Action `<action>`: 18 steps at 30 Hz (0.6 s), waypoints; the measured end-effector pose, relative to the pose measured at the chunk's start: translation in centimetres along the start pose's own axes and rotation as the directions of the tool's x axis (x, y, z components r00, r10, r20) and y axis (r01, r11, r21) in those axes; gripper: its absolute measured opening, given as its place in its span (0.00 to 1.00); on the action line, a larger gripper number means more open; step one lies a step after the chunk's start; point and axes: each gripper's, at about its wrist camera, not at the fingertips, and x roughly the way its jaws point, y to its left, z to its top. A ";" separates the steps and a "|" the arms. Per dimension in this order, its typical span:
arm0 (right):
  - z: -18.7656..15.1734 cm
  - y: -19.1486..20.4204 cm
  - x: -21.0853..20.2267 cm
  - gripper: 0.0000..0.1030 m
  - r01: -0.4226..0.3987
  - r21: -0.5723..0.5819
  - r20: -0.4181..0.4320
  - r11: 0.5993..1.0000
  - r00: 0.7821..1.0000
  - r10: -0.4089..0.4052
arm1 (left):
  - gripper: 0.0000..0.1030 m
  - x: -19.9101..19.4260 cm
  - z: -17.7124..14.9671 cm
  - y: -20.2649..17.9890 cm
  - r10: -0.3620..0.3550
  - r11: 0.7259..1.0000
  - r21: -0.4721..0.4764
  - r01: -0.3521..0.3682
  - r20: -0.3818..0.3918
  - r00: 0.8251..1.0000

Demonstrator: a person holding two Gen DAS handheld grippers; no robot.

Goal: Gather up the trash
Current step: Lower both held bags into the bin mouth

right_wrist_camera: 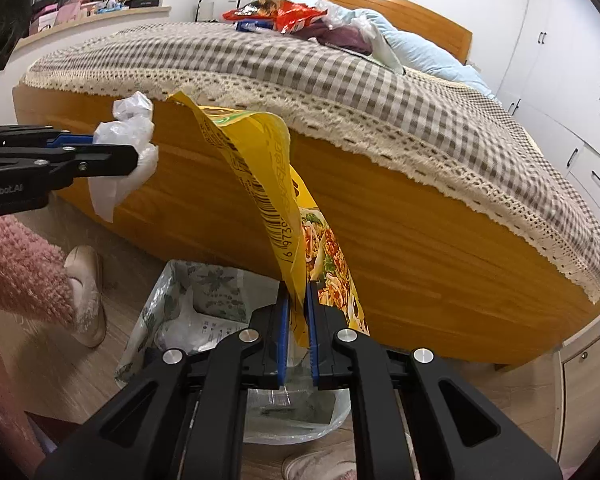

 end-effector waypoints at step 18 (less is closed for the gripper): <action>-1.3 0.9 2.6 0.08 -0.010 0.018 -0.077 1.000 0.997 0.011 | 0.25 4.5 -2.7 0.0 -0.040 0.998 -0.061 0.031 -0.146 0.988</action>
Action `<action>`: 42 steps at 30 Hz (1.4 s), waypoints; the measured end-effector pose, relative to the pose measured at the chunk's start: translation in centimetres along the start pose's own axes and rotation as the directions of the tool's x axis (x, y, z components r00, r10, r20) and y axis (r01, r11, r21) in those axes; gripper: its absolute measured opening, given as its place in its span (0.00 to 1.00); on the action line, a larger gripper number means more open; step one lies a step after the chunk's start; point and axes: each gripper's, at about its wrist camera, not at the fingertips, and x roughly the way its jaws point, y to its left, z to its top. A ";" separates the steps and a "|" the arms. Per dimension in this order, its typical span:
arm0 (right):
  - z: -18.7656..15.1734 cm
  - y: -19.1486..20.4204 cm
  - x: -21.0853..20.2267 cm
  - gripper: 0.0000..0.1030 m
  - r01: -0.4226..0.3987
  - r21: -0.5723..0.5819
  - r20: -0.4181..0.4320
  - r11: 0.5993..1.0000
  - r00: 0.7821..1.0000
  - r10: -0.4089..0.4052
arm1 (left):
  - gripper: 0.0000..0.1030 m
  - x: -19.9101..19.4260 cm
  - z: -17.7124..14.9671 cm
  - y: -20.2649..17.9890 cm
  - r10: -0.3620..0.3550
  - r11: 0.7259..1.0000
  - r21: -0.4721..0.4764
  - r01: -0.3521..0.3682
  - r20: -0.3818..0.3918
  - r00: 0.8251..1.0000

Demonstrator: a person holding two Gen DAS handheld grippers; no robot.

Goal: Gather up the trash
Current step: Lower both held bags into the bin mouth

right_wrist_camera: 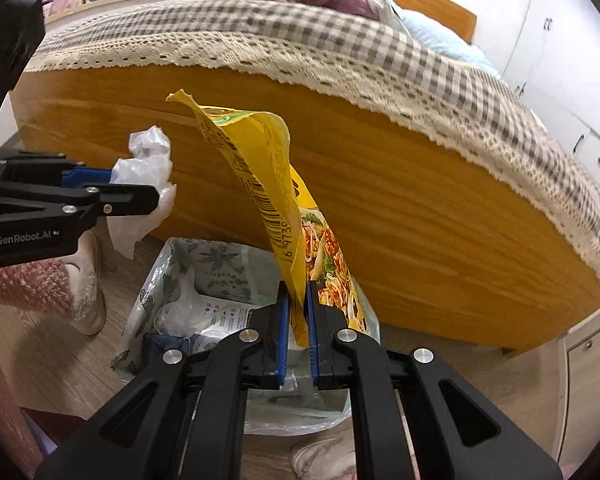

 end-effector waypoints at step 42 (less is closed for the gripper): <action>-2.3 2.4 8.6 0.08 0.005 -0.166 -0.197 0.986 0.980 -0.038 | 0.26 10.1 -2.9 0.8 -0.034 0.994 -0.114 -0.005 -0.334 0.942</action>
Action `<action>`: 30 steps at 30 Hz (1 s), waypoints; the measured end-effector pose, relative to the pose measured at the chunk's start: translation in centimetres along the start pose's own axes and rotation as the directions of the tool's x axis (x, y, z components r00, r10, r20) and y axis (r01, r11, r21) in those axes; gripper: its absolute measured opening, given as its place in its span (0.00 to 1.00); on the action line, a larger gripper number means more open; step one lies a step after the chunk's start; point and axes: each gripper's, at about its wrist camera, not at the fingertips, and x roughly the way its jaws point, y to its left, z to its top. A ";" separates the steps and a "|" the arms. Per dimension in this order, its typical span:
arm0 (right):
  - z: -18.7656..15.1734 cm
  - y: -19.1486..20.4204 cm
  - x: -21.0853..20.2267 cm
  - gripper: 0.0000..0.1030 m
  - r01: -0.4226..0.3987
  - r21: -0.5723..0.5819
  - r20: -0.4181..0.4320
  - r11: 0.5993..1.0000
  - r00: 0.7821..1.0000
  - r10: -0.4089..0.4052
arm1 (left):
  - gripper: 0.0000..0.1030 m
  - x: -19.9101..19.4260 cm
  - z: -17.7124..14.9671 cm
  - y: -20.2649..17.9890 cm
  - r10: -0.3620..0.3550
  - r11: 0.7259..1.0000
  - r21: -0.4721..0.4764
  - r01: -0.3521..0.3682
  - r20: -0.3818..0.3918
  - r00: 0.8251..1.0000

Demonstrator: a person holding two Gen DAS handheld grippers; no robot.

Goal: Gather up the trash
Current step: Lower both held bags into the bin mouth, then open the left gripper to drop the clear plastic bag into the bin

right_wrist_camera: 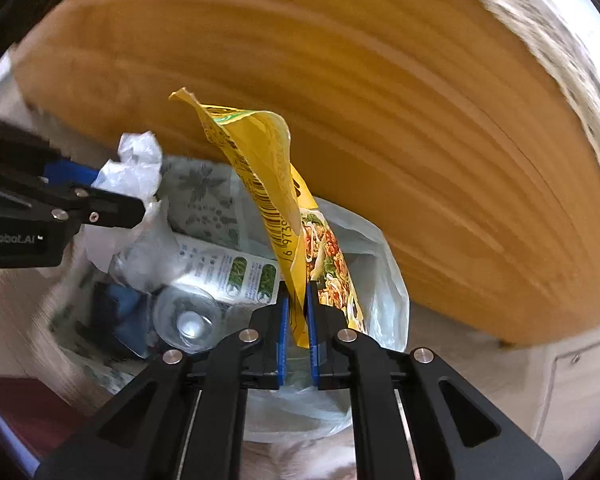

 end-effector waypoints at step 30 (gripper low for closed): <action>2.3 3.2 3.6 0.09 0.002 -0.184 -0.118 0.983 0.993 -0.024 | 0.75 -3.1 -0.2 4.7 0.213 0.971 -0.106 -0.215 -0.030 0.977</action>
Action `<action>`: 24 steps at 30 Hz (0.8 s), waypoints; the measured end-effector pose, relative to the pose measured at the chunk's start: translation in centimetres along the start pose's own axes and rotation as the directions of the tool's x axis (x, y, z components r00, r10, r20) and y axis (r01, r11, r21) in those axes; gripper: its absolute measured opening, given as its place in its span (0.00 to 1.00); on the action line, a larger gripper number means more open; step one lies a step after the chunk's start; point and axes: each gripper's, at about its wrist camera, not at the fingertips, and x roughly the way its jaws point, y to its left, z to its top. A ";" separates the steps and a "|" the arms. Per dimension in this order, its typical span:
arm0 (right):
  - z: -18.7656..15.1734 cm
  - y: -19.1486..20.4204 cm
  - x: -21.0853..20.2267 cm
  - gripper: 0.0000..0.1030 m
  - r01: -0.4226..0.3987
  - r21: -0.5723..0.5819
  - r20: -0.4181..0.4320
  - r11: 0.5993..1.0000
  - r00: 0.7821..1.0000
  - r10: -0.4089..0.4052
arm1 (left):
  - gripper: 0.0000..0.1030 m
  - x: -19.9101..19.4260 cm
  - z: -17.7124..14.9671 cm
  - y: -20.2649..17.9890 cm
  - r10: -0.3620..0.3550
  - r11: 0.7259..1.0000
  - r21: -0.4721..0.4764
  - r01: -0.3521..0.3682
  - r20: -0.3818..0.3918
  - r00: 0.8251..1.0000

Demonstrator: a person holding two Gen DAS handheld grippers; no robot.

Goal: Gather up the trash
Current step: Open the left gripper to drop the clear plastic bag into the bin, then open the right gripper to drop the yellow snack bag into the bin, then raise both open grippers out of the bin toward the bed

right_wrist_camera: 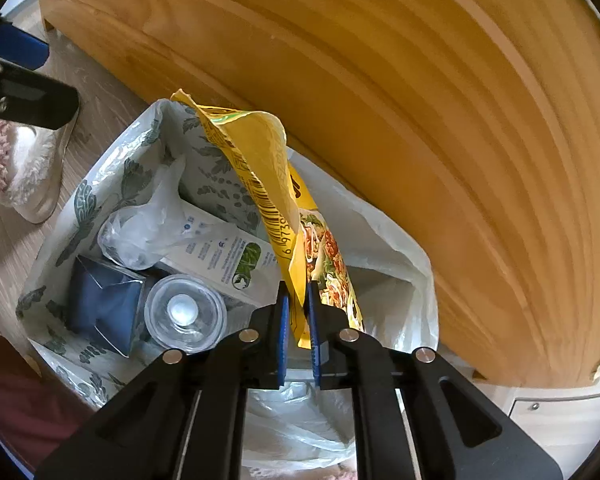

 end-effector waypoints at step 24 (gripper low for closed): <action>-2.3 -4.4 -0.3 0.92 -0.196 0.354 -0.057 0.915 0.972 0.230 | 0.83 -0.5 0.3 2.0 0.067 0.997 -0.041 -0.067 -0.005 0.998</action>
